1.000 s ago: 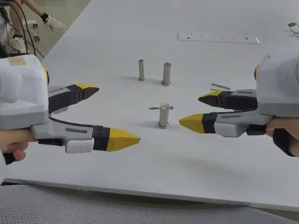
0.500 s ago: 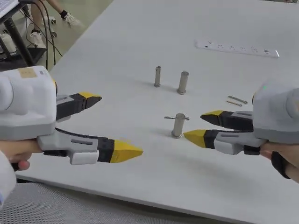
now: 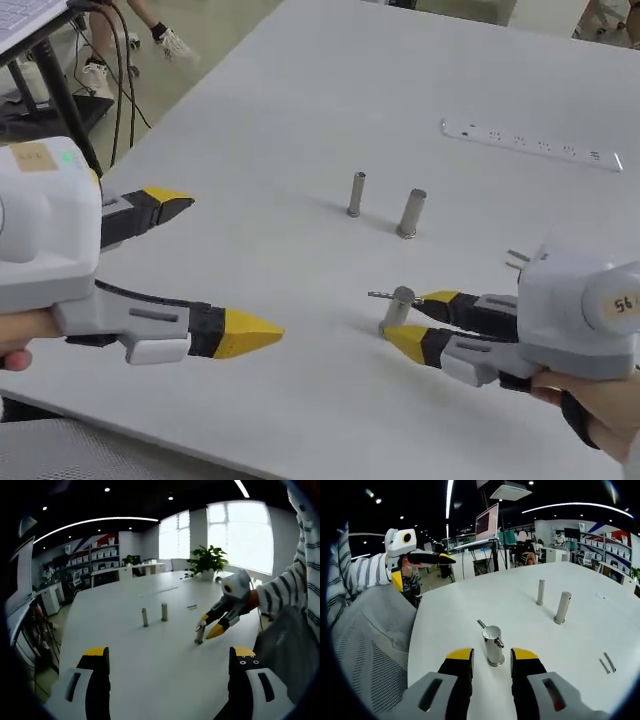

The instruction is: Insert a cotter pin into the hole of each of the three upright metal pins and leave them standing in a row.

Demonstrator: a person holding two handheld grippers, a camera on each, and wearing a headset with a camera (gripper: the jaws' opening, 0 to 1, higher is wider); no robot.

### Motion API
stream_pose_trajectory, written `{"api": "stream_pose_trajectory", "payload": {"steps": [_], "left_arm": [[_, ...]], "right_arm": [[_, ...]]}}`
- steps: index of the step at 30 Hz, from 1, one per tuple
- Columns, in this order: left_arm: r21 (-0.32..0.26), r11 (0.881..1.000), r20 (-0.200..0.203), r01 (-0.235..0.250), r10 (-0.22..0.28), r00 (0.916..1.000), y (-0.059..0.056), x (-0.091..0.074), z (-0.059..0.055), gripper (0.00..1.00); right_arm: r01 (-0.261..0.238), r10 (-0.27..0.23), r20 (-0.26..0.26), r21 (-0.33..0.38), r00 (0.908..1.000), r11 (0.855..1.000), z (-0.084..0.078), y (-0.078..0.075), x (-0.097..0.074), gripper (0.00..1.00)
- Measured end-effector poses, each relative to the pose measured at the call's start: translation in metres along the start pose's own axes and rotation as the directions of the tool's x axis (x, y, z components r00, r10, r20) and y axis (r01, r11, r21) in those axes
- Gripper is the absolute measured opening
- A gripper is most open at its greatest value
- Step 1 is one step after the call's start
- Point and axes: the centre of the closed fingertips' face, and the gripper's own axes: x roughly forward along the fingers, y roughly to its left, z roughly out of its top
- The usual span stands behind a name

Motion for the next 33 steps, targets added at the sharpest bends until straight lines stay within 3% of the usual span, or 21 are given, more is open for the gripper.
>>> {"api": "stream_pose_trajectory", "payload": {"steps": [7, 12, 23, 28, 33], "left_arm": [[0.001, 1.0, -0.001, -0.007, 0.007, 1.0, 0.012, -0.005, -0.005, 0.99], [-0.022, 0.999, 0.016, -0.036, 0.036, 0.9992, 0.022, -0.011, -0.006, 0.97], [-0.04, 0.996, 0.029, -0.074, 0.075, 0.9968, 0.038, -0.017, -0.008, 0.96], [-0.041, 0.995, 0.035, -0.088, 0.09, 0.9953, 0.042, -0.016, -0.006, 0.96], [-0.06, 0.994, 0.048, -0.092, 0.095, 0.9943, 0.041, -0.017, -0.003, 0.95]], "right_arm": [[-0.012, 0.012, -0.013, -0.02, 0.9998, 1.0, 0.003, -0.007, 0.013, 0.18], [-0.042, 0.041, -0.028, -0.058, 0.9988, 0.997, 0.005, -0.001, 0.018, 0.13], [-0.023, 0.02, -0.027, -0.098, 0.9994, 0.995, 0.006, -0.004, 0.022, 0.09], [0.025, -0.025, -0.007, -0.025, 0.9997, 0.999, 0.008, -0.008, 0.023, 0.09], [0.037, -0.037, -0.014, -0.036, 0.9992, 0.999, 0.012, -0.008, 0.03, 0.09]]}}
